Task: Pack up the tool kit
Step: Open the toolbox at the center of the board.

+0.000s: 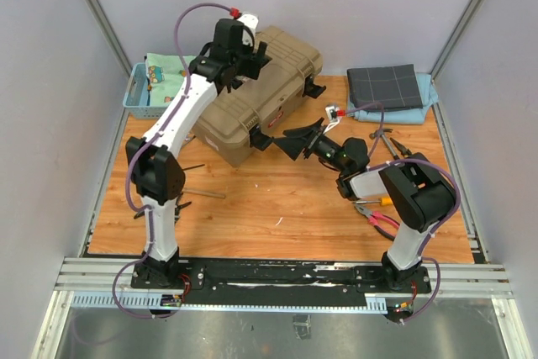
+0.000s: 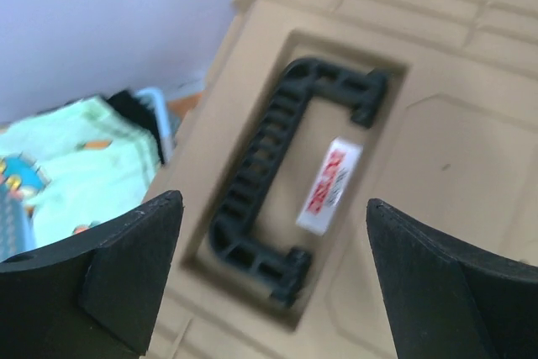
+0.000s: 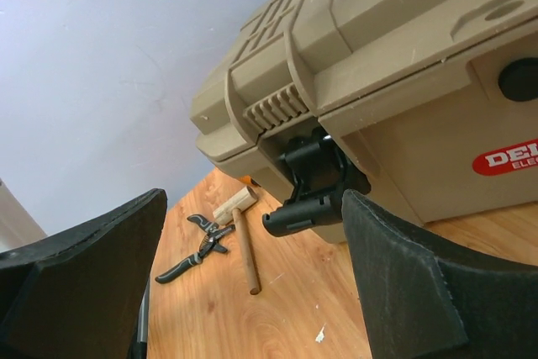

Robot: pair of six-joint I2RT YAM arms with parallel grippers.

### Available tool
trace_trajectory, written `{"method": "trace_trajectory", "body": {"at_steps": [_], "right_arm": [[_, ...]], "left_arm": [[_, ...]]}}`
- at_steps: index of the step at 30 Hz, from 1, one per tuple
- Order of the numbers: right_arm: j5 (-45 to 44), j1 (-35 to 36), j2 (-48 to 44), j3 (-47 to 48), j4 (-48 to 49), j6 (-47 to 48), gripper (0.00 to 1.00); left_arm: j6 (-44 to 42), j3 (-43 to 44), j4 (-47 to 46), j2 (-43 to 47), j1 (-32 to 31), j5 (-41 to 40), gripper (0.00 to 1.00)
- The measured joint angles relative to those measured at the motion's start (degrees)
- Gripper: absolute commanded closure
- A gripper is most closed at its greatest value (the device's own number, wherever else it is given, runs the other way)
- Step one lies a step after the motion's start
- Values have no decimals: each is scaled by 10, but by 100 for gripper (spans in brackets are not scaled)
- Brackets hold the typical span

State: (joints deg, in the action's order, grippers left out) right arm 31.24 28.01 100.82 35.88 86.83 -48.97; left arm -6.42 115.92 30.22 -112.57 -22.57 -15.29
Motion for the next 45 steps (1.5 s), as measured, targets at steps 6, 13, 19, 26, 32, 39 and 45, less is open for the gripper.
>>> {"method": "trace_trajectory", "body": {"at_steps": [6,13,19,26,32,39,45], "right_arm": [[1,-5,-13,-23,0,0,13],[3,-46,-56,-54,2,2,13],[4,-73,-64,-64,3,2,14],[5,-80,-64,-71,4,0,13],[7,-88,-66,-89,4,-1,13],[6,-99,-70,-94,4,-4,14],[2,-116,-67,-94,4,-7,16]], "left_arm": [[-9,112,35,-92,-12,51,7],[5,114,29,-108,-10,78,10],[-4,70,21,-78,-20,84,9],[-17,70,21,-77,-27,90,11],[-20,75,37,-77,-27,115,10],[-13,60,29,-72,-27,153,9],[-4,28,8,-58,-27,182,9]]}}
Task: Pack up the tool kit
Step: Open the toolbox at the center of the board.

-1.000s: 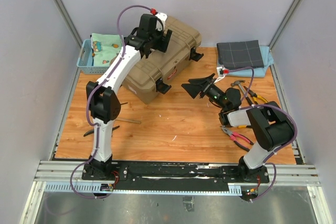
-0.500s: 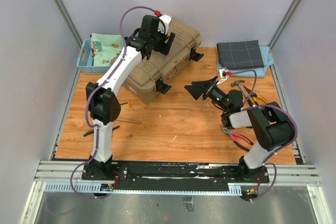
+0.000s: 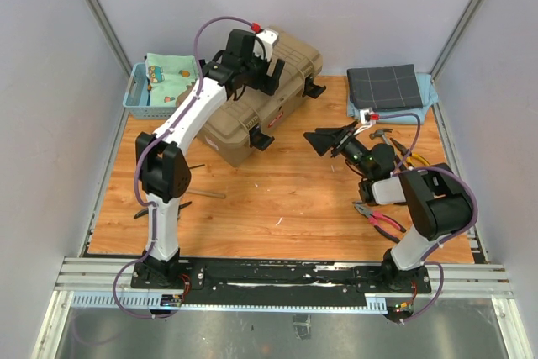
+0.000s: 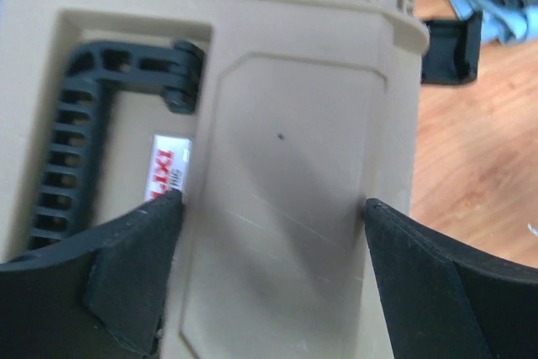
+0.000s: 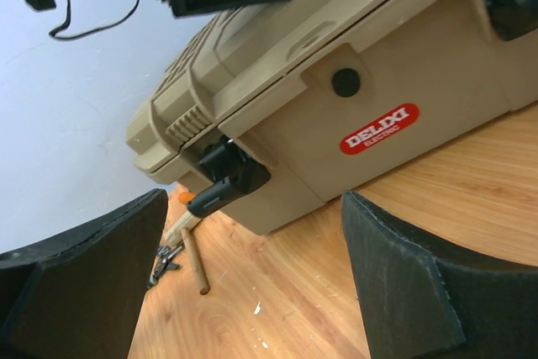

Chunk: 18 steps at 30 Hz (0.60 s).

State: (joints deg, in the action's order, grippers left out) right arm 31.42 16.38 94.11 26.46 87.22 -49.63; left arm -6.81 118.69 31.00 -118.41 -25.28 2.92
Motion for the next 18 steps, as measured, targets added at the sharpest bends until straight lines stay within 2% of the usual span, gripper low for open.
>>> {"method": "trace_trajectory", "body": {"at_steps": [4,9,13,18], "right_arm": [[-1,-24,18,24,-6,-7,18],[-2,-42,43,124,-63,3,20],[5,-42,44,203,-139,53,22],[18,-27,44,284,-269,168,30]], "left_arm": [[0,-8,7,3,-5,6,9],[6,-8,19,12,-5,1,9],[19,-34,36,54,-6,-8,10],[45,-108,20,162,-10,-12,13]]}}
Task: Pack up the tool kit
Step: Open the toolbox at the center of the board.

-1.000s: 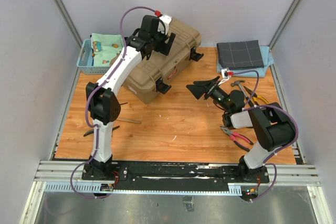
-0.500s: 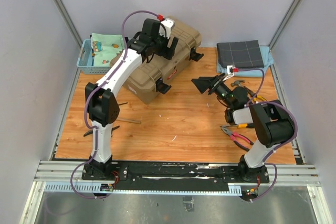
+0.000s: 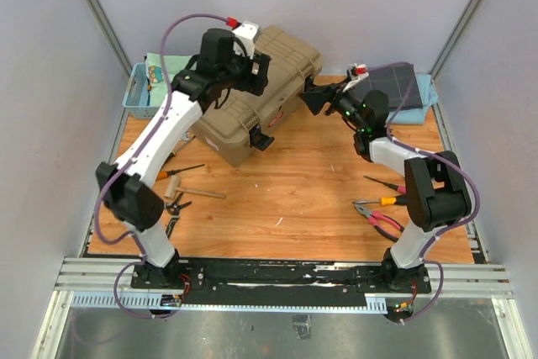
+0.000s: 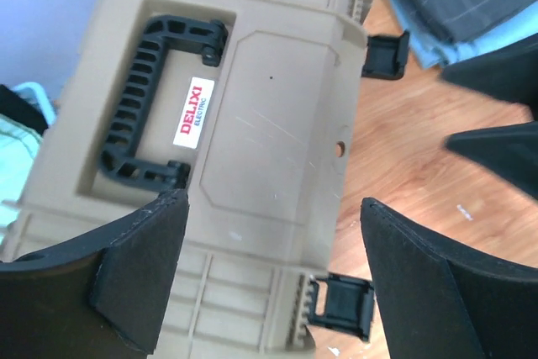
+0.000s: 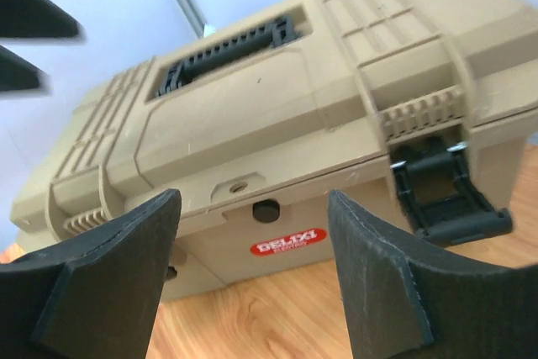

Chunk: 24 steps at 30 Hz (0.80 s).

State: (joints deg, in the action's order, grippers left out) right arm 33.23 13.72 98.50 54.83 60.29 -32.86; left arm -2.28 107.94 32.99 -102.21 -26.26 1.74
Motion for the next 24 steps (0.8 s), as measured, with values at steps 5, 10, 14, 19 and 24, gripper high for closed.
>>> {"method": "trace_trajectory", "body": {"at_steps": [5,10,14,19,24], "right_arm": [[-8,58,0,43,-144,135,37],[-34,95,1,62,-230,213,41],[-70,89,14,110,-262,248,41],[-92,77,49,196,-288,290,41],[-93,60,97,264,-308,318,47]], "left_arm": [[28,-92,-56,134,-2,-26,15],[31,-155,-88,219,-2,-52,15],[30,-177,-90,238,-2,-60,15],[25,-208,-88,246,-2,-60,15],[23,-227,-89,251,-2,-59,15]]}}
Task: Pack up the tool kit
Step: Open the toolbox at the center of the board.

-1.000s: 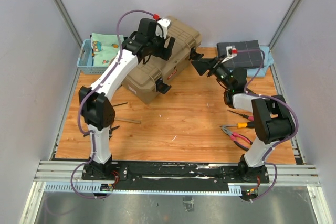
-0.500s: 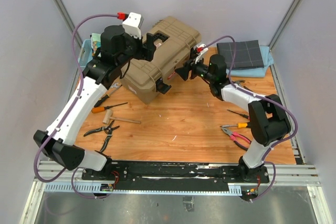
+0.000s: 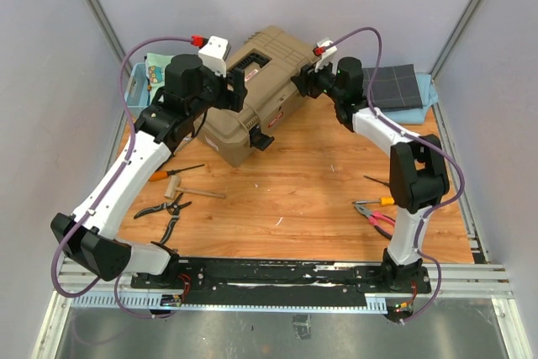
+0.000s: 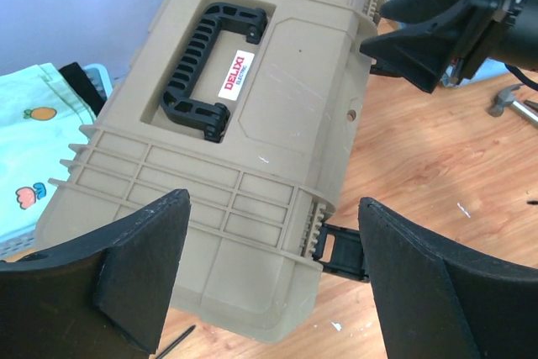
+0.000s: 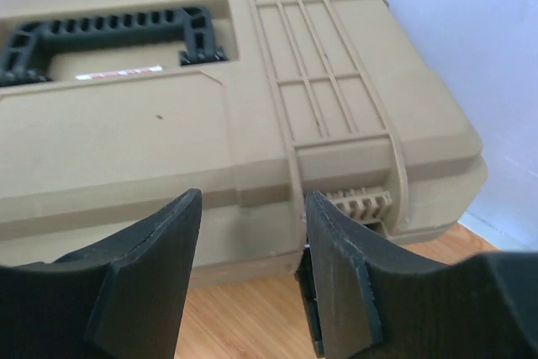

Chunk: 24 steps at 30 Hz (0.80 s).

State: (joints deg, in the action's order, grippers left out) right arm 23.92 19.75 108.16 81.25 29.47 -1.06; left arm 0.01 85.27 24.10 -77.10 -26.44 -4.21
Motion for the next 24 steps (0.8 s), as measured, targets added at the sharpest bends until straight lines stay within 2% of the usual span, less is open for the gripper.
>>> {"method": "trace_trajectory", "body": {"at_steps": [11,19,24], "right_arm": [[21,-30,70,54,-13,7,51],[49,-45,97,89,-16,-1,82],[66,-48,105,99,-17,0,95]], "left_arm": [[-3,-14,-1,3,0,4,14],[-11,-27,-2,3,0,6,13],[-13,-36,-1,3,0,11,13]]}}
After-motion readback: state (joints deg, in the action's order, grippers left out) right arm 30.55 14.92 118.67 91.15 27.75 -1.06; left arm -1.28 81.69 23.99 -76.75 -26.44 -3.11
